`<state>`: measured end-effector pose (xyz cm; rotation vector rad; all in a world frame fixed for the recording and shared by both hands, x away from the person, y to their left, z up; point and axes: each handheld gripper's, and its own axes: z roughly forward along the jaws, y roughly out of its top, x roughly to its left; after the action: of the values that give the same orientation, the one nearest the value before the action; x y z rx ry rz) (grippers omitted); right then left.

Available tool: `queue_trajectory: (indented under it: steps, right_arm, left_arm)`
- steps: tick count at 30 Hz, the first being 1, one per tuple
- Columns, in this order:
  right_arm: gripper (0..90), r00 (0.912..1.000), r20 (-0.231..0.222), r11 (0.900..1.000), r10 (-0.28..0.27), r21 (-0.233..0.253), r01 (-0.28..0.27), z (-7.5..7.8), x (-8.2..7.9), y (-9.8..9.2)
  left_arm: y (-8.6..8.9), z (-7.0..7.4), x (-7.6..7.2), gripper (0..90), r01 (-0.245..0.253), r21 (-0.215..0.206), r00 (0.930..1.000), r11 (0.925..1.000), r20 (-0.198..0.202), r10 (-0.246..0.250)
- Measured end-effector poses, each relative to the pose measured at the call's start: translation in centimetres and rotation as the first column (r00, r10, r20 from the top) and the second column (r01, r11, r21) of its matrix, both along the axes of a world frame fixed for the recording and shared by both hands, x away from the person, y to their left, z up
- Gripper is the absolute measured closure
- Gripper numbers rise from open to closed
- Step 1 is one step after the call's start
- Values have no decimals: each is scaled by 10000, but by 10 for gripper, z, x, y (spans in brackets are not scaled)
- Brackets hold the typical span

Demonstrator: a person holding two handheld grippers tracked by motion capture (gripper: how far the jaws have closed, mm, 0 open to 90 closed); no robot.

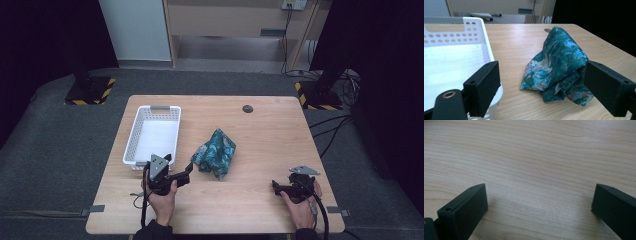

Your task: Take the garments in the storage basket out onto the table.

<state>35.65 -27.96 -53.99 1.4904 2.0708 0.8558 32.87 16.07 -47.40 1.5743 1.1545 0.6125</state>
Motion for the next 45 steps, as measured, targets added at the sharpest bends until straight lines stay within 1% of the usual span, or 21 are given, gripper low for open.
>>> queue_trajectory:
  steps: [22, 28, 34, 45]
  right_arm:
    - [4, 10000, 2, 10000, 2, 0, -2, 0, 0, 0]
    - [4, 10000, 3, 10000, 2, -3, -2, 0, 0, 0]
    - [4, 10000, 1, 10000, -2, 1, 2, 0, 0, 0]
    - [4, 10000, 2, 10000, 2, -1, -2, 0, 0, 0]
  left_arm:
    - [15, -3, -5, 125, -332, 10, 9994, 9994, 74, 332]
    - [17, -4, -5, 124, -379, 9, 9993, 9993, 67, 379]
    - [19, -8, -5, 123, -455, 32, 9990, 9990, -30, 455]
    - [24, -11, -7, 122, -639, 15, 9980, 9980, -32, 639]
